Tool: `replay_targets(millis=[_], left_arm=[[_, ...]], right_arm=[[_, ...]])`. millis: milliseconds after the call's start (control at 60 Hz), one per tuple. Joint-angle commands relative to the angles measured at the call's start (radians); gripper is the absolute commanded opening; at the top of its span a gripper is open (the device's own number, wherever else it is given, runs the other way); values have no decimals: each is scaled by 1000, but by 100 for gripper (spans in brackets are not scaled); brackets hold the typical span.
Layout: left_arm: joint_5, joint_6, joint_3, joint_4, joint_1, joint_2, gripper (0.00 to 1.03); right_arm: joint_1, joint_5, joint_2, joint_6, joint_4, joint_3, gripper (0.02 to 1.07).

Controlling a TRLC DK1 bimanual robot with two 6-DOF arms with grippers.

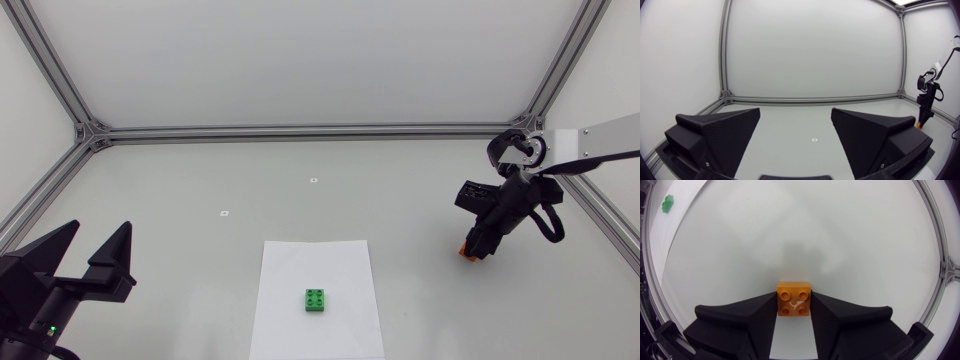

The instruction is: Pick up the orange 2x2 brick with the right arm and stack it on top of the green 2x2 brick in the center

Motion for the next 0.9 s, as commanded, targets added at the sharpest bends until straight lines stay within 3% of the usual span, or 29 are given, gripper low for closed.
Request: replay_targets(millis=[0,283,500,883], left_arm=[[3,7,-41,-11,-8,-3,99],[3,6,-41,-11,-8,-3,99],[3,6,-41,-11,-8,-3,99],[3,6,-41,-11,-8,-3,99]], right_arm=[[18,7,-48,-2,-37,-7,21],[166,-1,-260,-7,-151,-31,16],[394,1,-335,69,-203,-51,10],[805,4,-353,254,-182,-48,10]])
